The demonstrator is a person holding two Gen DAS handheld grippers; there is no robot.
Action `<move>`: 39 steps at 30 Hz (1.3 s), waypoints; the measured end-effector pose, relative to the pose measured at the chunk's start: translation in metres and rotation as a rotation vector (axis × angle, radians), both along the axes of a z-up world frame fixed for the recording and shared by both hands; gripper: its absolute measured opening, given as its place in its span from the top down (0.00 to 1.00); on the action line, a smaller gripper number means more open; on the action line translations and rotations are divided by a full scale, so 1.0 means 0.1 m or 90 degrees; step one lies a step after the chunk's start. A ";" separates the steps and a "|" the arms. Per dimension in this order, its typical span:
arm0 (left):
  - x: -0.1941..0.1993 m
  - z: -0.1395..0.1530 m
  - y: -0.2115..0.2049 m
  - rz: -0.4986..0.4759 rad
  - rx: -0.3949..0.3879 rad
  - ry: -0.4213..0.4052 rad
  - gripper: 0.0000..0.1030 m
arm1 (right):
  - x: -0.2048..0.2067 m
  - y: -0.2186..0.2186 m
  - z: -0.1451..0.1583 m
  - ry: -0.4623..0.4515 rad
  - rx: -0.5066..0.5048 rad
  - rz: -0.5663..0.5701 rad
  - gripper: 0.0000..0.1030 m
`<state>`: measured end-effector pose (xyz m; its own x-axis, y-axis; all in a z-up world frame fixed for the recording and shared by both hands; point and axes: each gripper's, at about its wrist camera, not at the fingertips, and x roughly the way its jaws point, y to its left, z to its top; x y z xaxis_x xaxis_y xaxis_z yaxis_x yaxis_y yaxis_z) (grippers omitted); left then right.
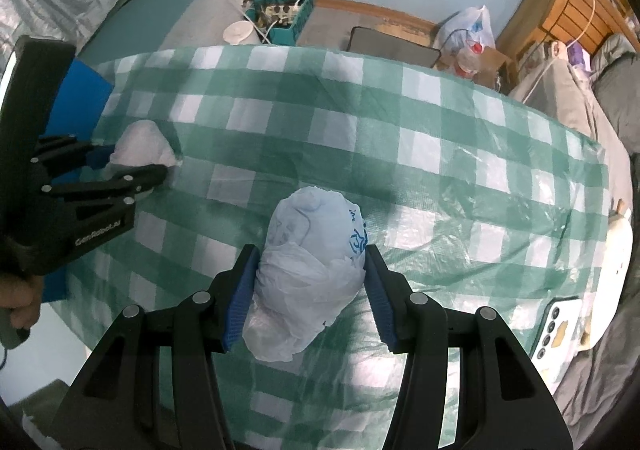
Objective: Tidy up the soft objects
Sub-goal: 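Grasp the grey sock with the left tool while the right tool grasps the white sock, then lift both socks and carry them over the box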
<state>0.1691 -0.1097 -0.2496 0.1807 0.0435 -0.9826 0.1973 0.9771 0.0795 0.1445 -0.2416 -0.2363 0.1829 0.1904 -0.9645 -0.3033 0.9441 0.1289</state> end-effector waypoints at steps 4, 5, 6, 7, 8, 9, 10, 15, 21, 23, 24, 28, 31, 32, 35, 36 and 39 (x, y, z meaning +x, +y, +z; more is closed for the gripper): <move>-0.10 0.12 0.07 0.006 -0.002 -0.013 0.66 | -0.04 0.03 0.09 -0.010 -0.004 0.010 0.49; -0.12 0.15 0.08 0.009 -0.002 -0.015 0.66 | -0.05 0.04 0.12 -0.012 -0.004 0.012 0.49; -0.15 0.20 0.10 0.013 -0.004 -0.018 0.66 | -0.06 0.05 0.15 -0.015 -0.004 0.014 0.49; -0.17 0.22 0.10 0.016 -0.006 -0.019 0.66 | -0.06 0.04 0.18 -0.016 -0.004 0.016 0.49; -0.20 0.26 0.11 0.021 -0.009 -0.021 0.66 | -0.07 0.04 0.20 -0.018 -0.004 0.017 0.49; -0.22 0.29 0.12 0.023 -0.012 -0.023 0.66 | -0.08 0.05 0.23 -0.020 -0.004 0.018 0.49; -0.24 0.32 0.12 0.025 -0.013 -0.024 0.66 | -0.09 0.05 0.27 -0.022 -0.003 0.018 0.49; -0.35 0.54 0.09 0.028 -0.019 -0.043 0.66 | -0.15 0.08 0.42 -0.032 0.003 0.024 0.49; -0.47 0.80 0.09 0.029 -0.027 -0.062 0.66 | -0.21 0.13 0.58 -0.044 0.002 0.031 0.49; -0.52 0.87 0.10 0.029 -0.028 -0.067 0.66 | -0.22 0.14 0.64 -0.049 0.004 0.035 0.49; -0.54 0.91 0.11 0.031 -0.029 -0.069 0.66 | -0.23 0.14 0.66 -0.051 0.005 0.036 0.49; -0.63 1.07 0.13 0.037 -0.029 -0.082 0.66 | -0.26 0.16 0.77 -0.060 0.004 0.040 0.49; -0.69 1.17 0.17 0.041 -0.025 -0.094 0.66 | -0.29 0.18 0.85 -0.065 0.005 0.044 0.49; -0.70 1.19 0.18 0.043 -0.023 -0.095 0.66 | -0.29 0.19 0.88 -0.066 0.005 0.044 0.49; -0.75 1.24 0.22 0.051 -0.022 -0.095 0.66 | -0.31 0.21 0.96 -0.071 0.009 0.046 0.49; -0.77 1.26 0.23 0.053 -0.020 -0.096 0.66 | -0.32 0.22 0.98 -0.072 0.010 0.048 0.49; -0.81 1.32 0.27 0.061 -0.026 -0.100 0.66 | -0.33 0.26 1.03 -0.076 0.008 0.054 0.49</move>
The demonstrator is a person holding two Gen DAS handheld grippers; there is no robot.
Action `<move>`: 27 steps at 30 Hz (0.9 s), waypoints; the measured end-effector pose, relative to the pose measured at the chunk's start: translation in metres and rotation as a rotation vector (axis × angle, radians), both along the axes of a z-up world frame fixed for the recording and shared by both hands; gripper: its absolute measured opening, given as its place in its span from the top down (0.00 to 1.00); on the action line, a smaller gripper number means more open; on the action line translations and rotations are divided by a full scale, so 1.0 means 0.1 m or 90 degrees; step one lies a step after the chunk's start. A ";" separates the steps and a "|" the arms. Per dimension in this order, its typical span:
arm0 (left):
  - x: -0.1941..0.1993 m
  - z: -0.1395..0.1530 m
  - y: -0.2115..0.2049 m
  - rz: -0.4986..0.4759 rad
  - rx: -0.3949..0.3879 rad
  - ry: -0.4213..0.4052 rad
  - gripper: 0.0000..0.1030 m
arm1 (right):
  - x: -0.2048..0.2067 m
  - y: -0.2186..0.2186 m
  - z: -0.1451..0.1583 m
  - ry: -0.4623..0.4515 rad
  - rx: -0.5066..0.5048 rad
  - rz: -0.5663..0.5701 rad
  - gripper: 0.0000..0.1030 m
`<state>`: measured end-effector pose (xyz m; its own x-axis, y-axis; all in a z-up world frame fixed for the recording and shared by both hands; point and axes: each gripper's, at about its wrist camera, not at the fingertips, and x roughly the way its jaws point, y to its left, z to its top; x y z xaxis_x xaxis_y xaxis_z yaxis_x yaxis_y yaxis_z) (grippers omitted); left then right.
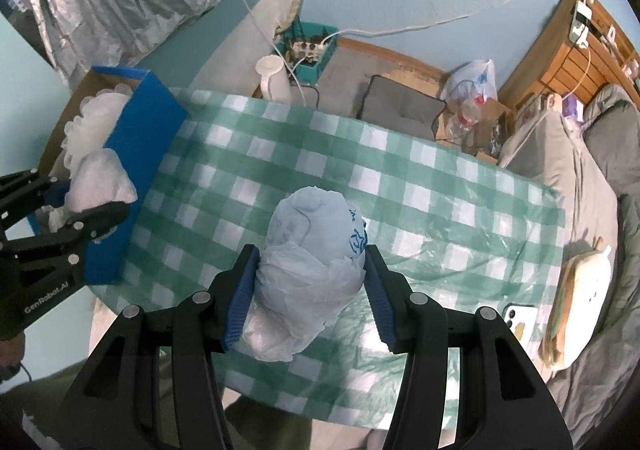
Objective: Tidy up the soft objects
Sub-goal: 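Lift both socks and carry them over the box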
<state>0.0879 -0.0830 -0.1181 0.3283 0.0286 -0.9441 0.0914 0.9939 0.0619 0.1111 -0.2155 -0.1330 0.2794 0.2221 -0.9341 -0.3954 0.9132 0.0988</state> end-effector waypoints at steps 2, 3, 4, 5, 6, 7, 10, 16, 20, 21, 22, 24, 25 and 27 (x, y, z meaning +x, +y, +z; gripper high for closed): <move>-0.02 0.02 0.01 0.004 -0.001 0.000 0.66 | -0.01 0.03 0.03 -0.003 0.001 0.005 0.49; -0.03 0.04 0.03 0.006 0.000 -0.001 0.66 | -0.02 0.04 0.06 -0.004 0.001 0.007 0.49; -0.04 0.05 0.04 0.007 0.001 -0.004 0.66 | -0.02 0.06 0.08 -0.006 0.001 0.010 0.49; -0.05 0.07 0.05 0.008 0.001 -0.005 0.66 | -0.03 0.08 0.10 -0.008 0.001 0.013 0.49; -0.05 0.08 0.07 0.010 -0.001 -0.006 0.66 | -0.03 0.09 0.12 -0.010 0.002 0.015 0.49; -0.06 0.09 0.09 0.013 -0.002 -0.006 0.66 | -0.03 0.11 0.14 -0.011 0.004 0.017 0.49; -0.08 0.12 0.15 0.020 -0.004 -0.008 0.66 | -0.04 0.17 0.19 -0.015 0.007 0.025 0.49; -0.13 0.19 0.25 0.037 -0.007 -0.015 0.66 | -0.08 0.31 0.28 -0.020 0.009 0.044 0.49; -0.18 0.22 0.34 0.051 -0.006 -0.018 0.66 | -0.10 0.43 0.33 -0.022 0.011 0.058 0.49; -0.19 0.23 0.37 0.054 -0.005 -0.018 0.66 | -0.11 0.45 0.33 -0.022 0.011 0.060 0.49; -0.20 0.24 0.39 0.056 -0.007 -0.018 0.66 | -0.12 0.49 0.34 -0.022 0.011 0.064 0.49; -0.22 0.26 0.45 0.064 -0.008 -0.020 0.66 | -0.13 0.55 0.36 -0.023 0.013 0.070 0.49; -0.24 0.27 0.48 0.068 -0.008 -0.021 0.66 | -0.14 0.59 0.36 -0.023 0.014 0.075 0.49; -0.26 0.28 0.54 0.076 -0.009 -0.021 0.66 | -0.15 0.65 0.37 -0.023 0.016 0.083 0.49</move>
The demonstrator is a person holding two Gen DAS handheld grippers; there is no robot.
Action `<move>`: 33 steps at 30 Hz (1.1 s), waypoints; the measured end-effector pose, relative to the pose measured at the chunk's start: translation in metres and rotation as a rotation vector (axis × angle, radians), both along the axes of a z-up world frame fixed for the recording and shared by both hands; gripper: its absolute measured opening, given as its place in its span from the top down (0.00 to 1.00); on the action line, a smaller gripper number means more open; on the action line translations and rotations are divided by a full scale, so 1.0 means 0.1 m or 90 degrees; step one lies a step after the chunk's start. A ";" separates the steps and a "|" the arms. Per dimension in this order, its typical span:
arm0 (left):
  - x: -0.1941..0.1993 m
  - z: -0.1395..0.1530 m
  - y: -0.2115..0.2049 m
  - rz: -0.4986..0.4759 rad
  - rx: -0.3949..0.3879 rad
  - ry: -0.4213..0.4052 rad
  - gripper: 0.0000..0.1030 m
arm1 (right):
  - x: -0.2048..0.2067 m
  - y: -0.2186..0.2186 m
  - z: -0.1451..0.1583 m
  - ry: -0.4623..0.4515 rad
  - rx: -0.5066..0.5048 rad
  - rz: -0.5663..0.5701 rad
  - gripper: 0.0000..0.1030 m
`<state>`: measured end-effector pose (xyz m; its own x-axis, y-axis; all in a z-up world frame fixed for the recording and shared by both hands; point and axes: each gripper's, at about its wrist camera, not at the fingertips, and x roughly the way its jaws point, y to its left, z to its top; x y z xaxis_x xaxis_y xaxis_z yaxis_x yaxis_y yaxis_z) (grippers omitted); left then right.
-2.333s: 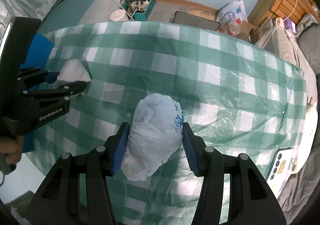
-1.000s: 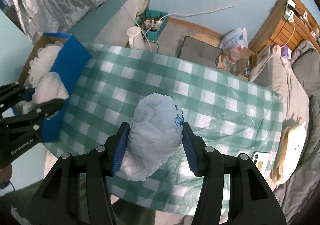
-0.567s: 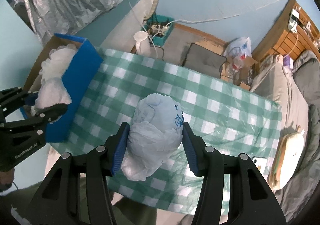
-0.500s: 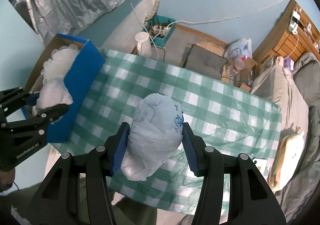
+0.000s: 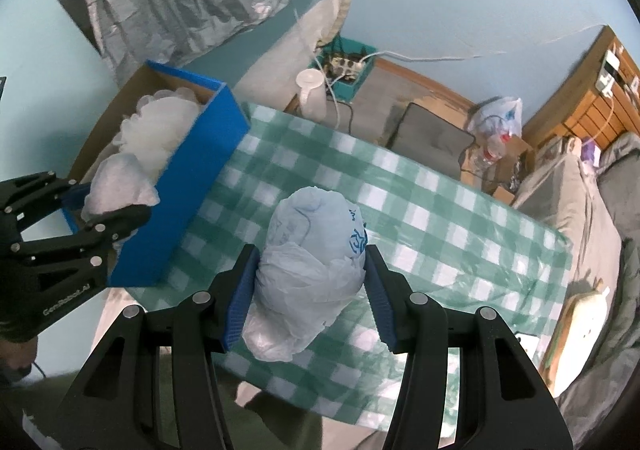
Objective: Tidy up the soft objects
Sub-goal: 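Lift both socks and carry them over the box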
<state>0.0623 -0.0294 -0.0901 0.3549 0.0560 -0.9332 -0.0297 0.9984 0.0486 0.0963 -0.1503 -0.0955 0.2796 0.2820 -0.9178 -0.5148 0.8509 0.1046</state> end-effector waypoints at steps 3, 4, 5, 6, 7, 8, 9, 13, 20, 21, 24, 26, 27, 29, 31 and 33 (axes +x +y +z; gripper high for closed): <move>-0.03 0.02 0.09 0.014 -0.002 -0.001 0.66 | -0.01 0.11 0.01 0.001 0.003 0.015 0.49; -0.04 0.03 0.12 0.017 -0.002 -0.002 0.66 | -0.02 0.14 0.02 0.002 0.003 0.018 0.49; -0.05 0.04 0.14 0.021 -0.001 -0.003 0.66 | -0.02 0.17 0.02 0.002 0.004 0.022 0.49; -0.07 0.04 0.18 0.027 -0.003 -0.004 0.66 | -0.02 0.20 0.02 0.003 0.005 0.026 0.49; -0.08 0.04 0.21 0.030 -0.004 -0.004 0.66 | -0.02 0.25 0.03 0.003 0.006 0.030 0.49; -0.10 0.05 0.26 0.036 -0.004 -0.003 0.66 | -0.02 0.29 0.03 0.002 0.007 0.035 0.49; -0.11 0.05 0.30 0.040 -0.005 -0.003 0.66 | -0.02 0.33 0.04 0.002 0.007 0.040 0.49; -0.16 0.05 0.41 0.057 -0.006 -0.002 0.66 | -0.04 0.51 0.05 0.001 0.008 0.058 0.49; -0.22 0.05 0.63 0.087 -0.004 0.001 0.66 | -0.06 0.78 0.06 0.001 0.009 0.092 0.49; -0.23 0.04 0.67 0.092 -0.003 0.002 0.66 | -0.05 0.81 0.06 0.001 0.009 0.095 0.49; -0.27 0.04 0.77 0.105 -0.006 0.003 0.66 | -0.05 0.92 0.05 0.003 0.010 0.109 0.49; -0.28 0.03 0.83 0.113 -0.007 0.004 0.66 | -0.06 1.00 0.04 0.005 0.011 0.118 0.49; -0.30 0.03 0.87 0.119 -0.006 0.004 0.66 | -0.06 1.03 0.04 0.006 0.012 0.122 0.49; -0.32 0.03 0.93 0.127 -0.005 0.005 0.66 | -0.06 1.12 0.03 0.007 0.012 0.132 0.49; -0.35 0.01 1.03 0.141 -0.009 0.007 0.66 | -0.07 1.19 0.02 0.009 0.014 0.139 0.49; -0.38 -0.01 1.12 0.153 -0.011 0.011 0.66 | -0.07 1.27 0.01 0.013 0.017 0.146 0.49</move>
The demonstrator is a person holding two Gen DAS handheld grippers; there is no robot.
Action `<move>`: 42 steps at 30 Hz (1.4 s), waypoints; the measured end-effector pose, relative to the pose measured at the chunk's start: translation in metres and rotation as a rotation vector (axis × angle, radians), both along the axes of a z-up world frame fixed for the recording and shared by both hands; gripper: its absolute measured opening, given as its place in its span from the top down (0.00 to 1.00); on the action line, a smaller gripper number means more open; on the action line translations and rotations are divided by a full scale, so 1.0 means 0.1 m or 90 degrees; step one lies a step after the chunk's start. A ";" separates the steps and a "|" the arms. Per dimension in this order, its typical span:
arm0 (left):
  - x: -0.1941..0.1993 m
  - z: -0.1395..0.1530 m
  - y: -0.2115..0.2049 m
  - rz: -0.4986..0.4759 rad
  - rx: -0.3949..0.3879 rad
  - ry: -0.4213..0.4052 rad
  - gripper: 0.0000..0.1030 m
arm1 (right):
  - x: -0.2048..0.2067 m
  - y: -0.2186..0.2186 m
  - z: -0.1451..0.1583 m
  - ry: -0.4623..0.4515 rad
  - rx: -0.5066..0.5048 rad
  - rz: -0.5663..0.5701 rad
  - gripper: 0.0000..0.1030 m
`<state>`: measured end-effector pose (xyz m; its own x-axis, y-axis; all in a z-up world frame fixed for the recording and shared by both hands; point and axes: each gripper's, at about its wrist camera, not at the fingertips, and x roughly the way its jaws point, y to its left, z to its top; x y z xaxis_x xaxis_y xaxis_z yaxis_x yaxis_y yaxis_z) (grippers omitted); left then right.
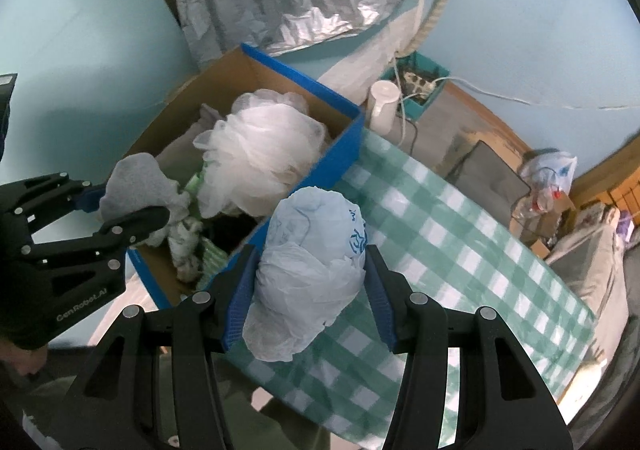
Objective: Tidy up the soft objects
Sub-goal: 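Lift both socks and carry them over the box, then lower both socks into the box and open both tools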
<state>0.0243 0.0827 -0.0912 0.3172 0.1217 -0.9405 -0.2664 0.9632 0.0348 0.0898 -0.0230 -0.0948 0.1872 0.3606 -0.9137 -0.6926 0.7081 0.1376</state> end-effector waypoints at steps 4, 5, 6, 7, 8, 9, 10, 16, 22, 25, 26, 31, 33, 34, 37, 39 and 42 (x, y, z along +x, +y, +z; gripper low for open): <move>-0.05 -0.06 0.17 0.021 -0.004 0.009 0.66 | -0.01 0.16 -0.03 0.007 0.005 0.017 0.49; -0.06 -0.08 0.22 0.026 -0.004 0.012 0.66 | -0.01 0.21 -0.05 0.011 0.008 0.021 0.49; -0.06 -0.09 0.26 0.030 -0.004 0.014 0.66 | -0.01 0.25 -0.06 0.018 0.014 0.025 0.49; -0.07 -0.11 0.30 0.033 -0.005 0.016 0.66 | -0.01 0.28 -0.08 0.026 0.019 0.028 0.49; -0.08 -0.13 0.34 0.035 -0.005 0.019 0.66 | -0.01 0.31 -0.10 0.033 0.024 0.030 0.49; -0.09 -0.15 0.39 0.038 -0.005 0.022 0.66 | -0.01 0.35 -0.12 0.038 0.028 0.033 0.49; -0.09 -0.16 0.41 0.039 -0.007 0.023 0.66 | -0.01 0.38 -0.14 0.040 0.028 0.035 0.49; -0.09 -0.28 0.63 0.049 -0.023 0.036 0.66 | -0.08 0.59 -0.27 0.056 0.024 0.048 0.49; -0.10 -0.40 0.74 0.037 -0.039 0.051 0.66 | -0.18 0.78 -0.38 0.067 0.017 0.059 0.49; -0.09 -0.45 0.78 0.031 -0.042 0.058 0.65 | -0.22 0.87 -0.44 0.074 0.013 0.064 0.49; -0.09 -0.46 0.80 0.033 -0.044 0.057 0.65 | -0.23 0.90 -0.45 0.074 0.012 0.066 0.49; -0.08 -0.51 0.90 0.043 -0.064 0.058 0.65 | -0.30 1.04 -0.50 0.078 0.009 0.078 0.46; -0.07 -0.52 0.91 0.043 -0.062 0.059 0.60 | -0.33 1.09 -0.51 0.073 0.007 0.082 0.46; -0.07 -0.53 0.92 0.043 -0.059 0.059 0.56 | -0.33 1.10 -0.51 0.072 0.005 0.083 0.46; -0.08 -0.51 0.93 0.046 -0.051 0.060 0.49 | -0.34 1.12 -0.49 0.061 0.005 0.080 0.41; -0.08 -0.50 0.95 0.050 -0.045 0.057 0.40 | -0.34 1.12 -0.46 0.052 0.005 0.078 0.36; -0.10 -0.46 0.96 0.051 -0.040 0.051 0.39 | -0.32 1.09 -0.42 0.043 0.008 0.070 0.35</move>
